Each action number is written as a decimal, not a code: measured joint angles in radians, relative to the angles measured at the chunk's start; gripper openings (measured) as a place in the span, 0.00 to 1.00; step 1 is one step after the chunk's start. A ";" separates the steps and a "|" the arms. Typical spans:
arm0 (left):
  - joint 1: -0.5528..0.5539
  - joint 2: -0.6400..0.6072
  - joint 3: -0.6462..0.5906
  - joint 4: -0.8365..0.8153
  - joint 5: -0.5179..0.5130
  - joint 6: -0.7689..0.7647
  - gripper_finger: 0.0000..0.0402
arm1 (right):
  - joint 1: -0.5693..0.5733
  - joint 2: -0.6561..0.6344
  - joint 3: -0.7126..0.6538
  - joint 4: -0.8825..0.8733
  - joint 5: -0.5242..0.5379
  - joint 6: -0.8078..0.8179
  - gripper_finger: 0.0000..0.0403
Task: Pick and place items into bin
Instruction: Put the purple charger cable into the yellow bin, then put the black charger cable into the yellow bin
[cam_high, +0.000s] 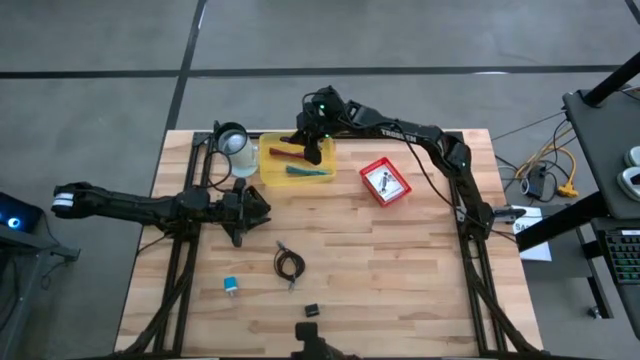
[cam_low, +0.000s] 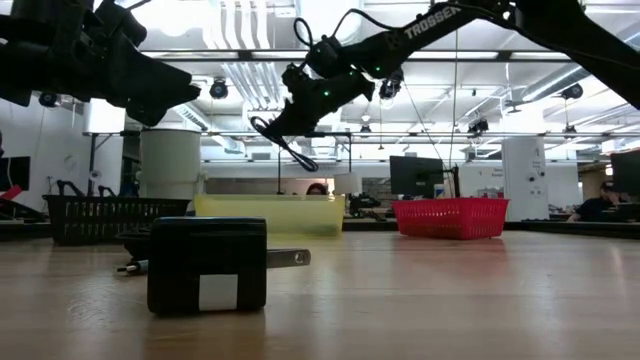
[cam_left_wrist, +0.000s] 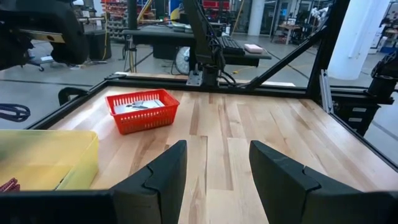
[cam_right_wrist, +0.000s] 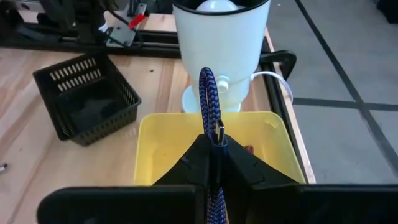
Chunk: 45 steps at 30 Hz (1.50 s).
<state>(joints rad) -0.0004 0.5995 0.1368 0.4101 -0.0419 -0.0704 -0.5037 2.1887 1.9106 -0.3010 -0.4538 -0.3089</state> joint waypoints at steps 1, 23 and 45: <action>0.000 0.000 0.000 0.000 0.000 0.000 0.40 | 0.000 0.000 0.000 0.001 0.000 0.008 0.04; 0.000 0.001 0.000 0.000 0.000 0.004 0.40 | 0.040 -0.087 0.020 -0.281 0.007 -0.026 0.36; 0.000 0.000 0.000 0.000 0.000 0.004 0.40 | 0.327 -0.841 -1.009 0.466 0.256 0.102 0.24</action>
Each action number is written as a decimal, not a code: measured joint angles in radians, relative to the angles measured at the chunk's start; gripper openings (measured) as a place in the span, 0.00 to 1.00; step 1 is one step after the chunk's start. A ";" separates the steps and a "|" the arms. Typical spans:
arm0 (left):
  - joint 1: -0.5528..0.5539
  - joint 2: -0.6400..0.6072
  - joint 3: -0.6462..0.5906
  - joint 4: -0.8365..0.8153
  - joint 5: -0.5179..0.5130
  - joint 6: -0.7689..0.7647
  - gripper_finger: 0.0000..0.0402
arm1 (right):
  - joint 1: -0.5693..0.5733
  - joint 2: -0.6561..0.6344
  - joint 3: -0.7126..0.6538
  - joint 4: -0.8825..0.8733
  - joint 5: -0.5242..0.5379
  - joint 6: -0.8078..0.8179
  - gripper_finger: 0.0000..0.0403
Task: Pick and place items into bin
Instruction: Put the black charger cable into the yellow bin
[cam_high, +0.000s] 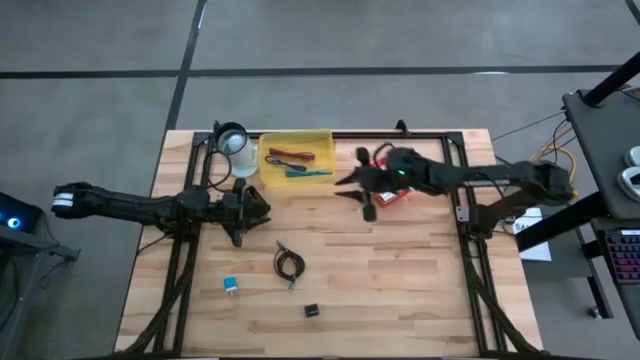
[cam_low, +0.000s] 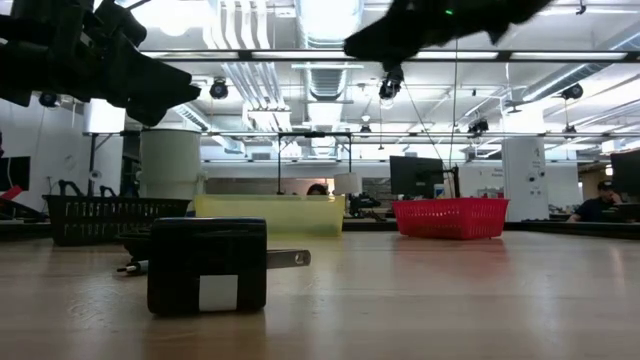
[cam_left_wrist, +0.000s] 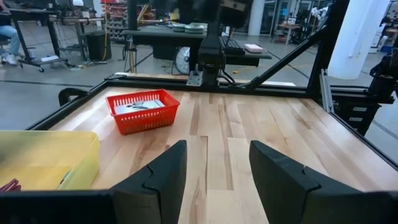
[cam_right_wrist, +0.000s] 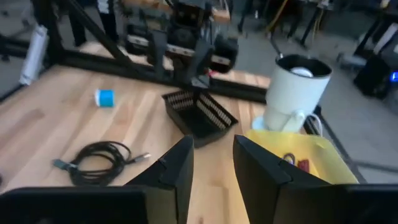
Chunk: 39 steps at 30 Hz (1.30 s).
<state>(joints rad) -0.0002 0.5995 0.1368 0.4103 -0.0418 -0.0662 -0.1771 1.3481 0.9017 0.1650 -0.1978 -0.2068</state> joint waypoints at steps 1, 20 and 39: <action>0.000 0.000 0.000 0.000 0.000 0.000 0.40 | 0.004 -0.026 -0.050 0.050 0.002 0.009 0.24; 0.000 0.056 0.000 0.132 0.028 0.087 0.40 | 0.017 -0.108 -0.519 0.797 0.097 -0.063 0.20; -0.059 0.571 0.546 -0.503 0.053 0.230 0.46 | 0.013 -0.111 -0.525 0.767 0.097 -0.197 0.20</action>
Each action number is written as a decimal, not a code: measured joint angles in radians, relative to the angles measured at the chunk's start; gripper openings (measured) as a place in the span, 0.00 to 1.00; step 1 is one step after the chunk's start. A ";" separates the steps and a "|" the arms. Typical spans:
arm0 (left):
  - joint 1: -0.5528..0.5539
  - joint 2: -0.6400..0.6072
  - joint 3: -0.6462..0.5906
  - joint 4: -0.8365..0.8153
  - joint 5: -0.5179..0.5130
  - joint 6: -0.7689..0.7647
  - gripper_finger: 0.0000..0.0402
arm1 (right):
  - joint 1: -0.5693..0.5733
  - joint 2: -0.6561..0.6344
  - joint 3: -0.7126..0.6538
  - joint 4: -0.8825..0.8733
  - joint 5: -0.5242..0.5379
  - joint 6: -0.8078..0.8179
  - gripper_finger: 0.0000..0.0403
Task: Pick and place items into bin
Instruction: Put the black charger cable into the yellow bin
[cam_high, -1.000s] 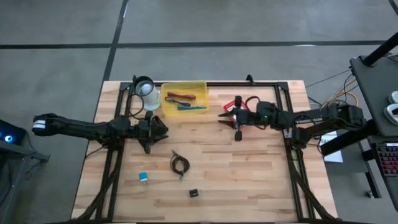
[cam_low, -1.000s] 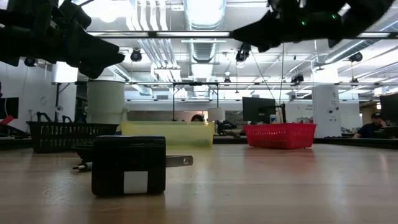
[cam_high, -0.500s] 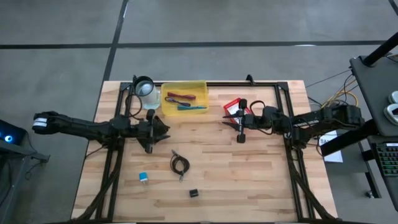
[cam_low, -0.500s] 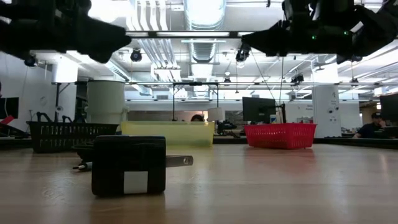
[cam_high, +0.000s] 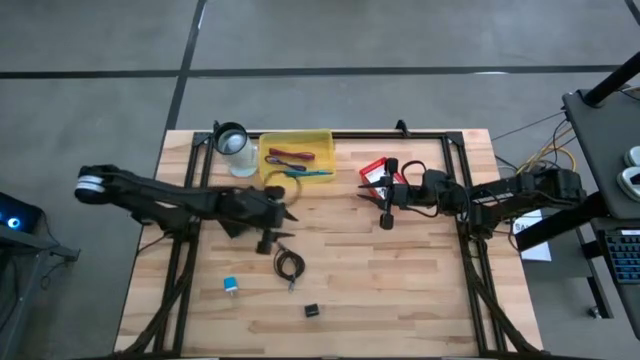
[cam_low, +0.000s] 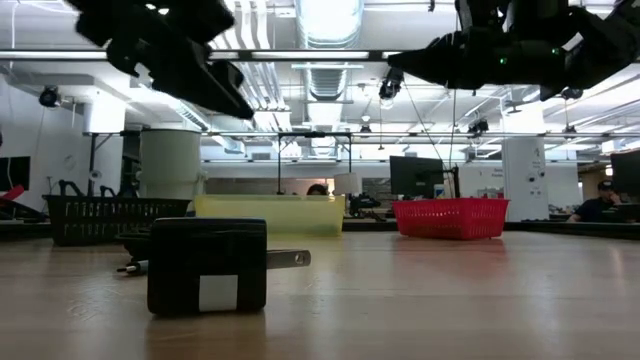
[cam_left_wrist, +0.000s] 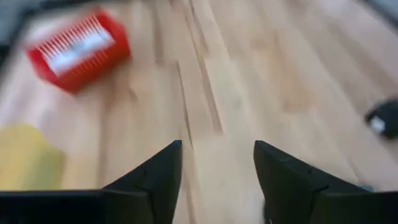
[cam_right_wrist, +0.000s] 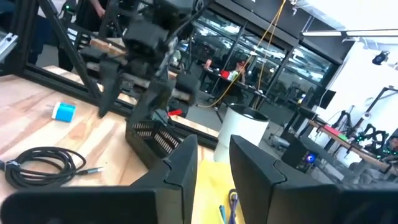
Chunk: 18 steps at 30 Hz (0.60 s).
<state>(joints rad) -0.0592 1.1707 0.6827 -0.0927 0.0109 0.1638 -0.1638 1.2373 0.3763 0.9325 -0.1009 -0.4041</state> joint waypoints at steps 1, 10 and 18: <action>-0.005 0.033 0.038 -0.055 0.000 0.000 0.47 | 0.000 0.000 0.000 -0.001 0.000 0.000 0.20; -0.055 0.268 0.330 -0.513 0.005 -0.107 0.51 | -0.001 0.000 0.002 -0.001 0.000 0.000 0.18; -0.098 0.404 0.421 -0.607 0.005 -0.106 0.51 | -0.001 0.006 0.001 -0.011 0.000 0.000 0.20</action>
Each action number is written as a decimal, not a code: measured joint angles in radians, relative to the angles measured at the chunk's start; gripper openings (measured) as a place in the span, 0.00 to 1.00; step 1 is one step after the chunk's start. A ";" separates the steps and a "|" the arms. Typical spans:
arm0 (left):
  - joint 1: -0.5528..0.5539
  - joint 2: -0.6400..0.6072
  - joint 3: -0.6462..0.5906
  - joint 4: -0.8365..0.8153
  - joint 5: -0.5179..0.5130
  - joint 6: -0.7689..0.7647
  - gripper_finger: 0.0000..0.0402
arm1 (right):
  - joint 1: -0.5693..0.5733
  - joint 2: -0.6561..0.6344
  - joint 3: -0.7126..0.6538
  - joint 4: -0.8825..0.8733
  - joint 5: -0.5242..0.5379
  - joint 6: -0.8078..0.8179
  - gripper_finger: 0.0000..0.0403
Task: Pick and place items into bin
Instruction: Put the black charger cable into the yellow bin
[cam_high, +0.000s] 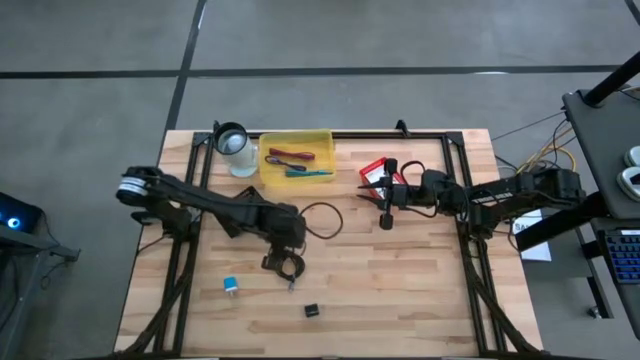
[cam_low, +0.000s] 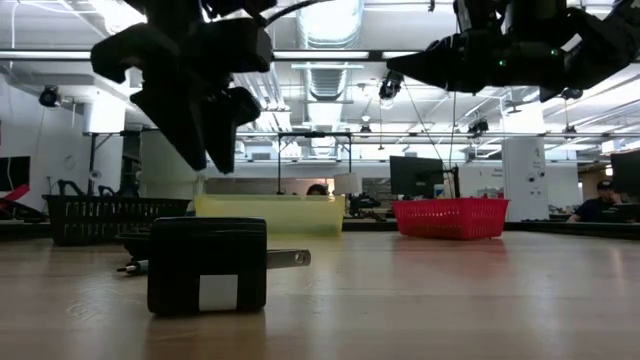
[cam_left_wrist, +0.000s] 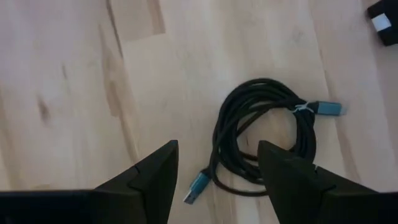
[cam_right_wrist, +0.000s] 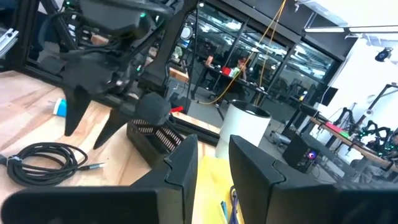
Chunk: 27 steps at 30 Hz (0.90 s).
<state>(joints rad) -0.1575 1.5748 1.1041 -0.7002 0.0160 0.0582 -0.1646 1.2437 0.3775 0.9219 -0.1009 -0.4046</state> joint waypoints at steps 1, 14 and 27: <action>-0.002 0.013 0.006 0.003 0.000 0.000 0.51 | 0.000 0.001 0.000 0.000 0.000 0.000 0.20; -0.010 0.156 0.006 0.004 0.011 -0.001 0.51 | -0.002 0.001 0.000 -0.007 0.000 -0.020 0.19; -0.006 0.261 0.010 0.009 0.026 0.002 0.49 | -0.002 0.001 -0.001 -0.011 -0.001 -0.026 0.19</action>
<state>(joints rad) -0.1637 1.8359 1.1141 -0.6914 0.0422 0.0600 -0.1665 1.2446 0.3767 0.9108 -0.1020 -0.4309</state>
